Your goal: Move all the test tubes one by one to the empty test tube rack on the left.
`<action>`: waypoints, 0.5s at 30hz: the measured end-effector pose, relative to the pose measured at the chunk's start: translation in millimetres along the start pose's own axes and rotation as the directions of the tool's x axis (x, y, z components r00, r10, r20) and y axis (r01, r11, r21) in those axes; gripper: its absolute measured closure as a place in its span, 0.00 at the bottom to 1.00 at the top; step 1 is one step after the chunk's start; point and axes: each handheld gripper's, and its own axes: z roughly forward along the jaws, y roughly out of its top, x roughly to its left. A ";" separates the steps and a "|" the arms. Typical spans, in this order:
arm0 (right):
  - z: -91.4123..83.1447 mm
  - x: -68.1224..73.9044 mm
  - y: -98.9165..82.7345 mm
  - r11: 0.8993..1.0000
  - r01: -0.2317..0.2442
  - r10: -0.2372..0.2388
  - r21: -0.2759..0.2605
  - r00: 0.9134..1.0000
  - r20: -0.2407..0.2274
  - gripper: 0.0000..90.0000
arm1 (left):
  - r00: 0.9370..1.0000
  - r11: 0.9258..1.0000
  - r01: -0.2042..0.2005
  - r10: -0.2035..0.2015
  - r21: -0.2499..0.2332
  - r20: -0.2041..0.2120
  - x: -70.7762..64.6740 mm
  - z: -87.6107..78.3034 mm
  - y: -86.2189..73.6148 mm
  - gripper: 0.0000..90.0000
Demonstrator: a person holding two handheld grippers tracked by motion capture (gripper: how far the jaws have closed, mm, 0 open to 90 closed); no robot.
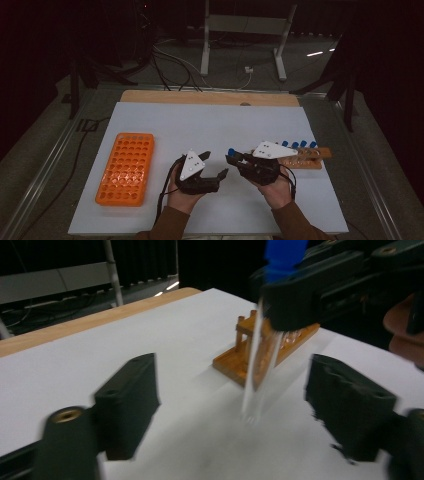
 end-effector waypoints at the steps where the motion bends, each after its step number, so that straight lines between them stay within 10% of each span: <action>1: 1.7 1.5 0.2 1.000 0.003 -0.003 0.003 1.000 -0.010 0.86 | 1.000 1.000 -0.005 0.005 -0.002 0.006 -0.8 0.8 0.0 0.36; 15: 7.5 9.3 1.5 1.000 0.001 0.000 0.011 0.998 -0.056 0.86 | 0.998 0.999 -0.054 0.053 0.004 0.039 -3.5 0.9 0.4 0.86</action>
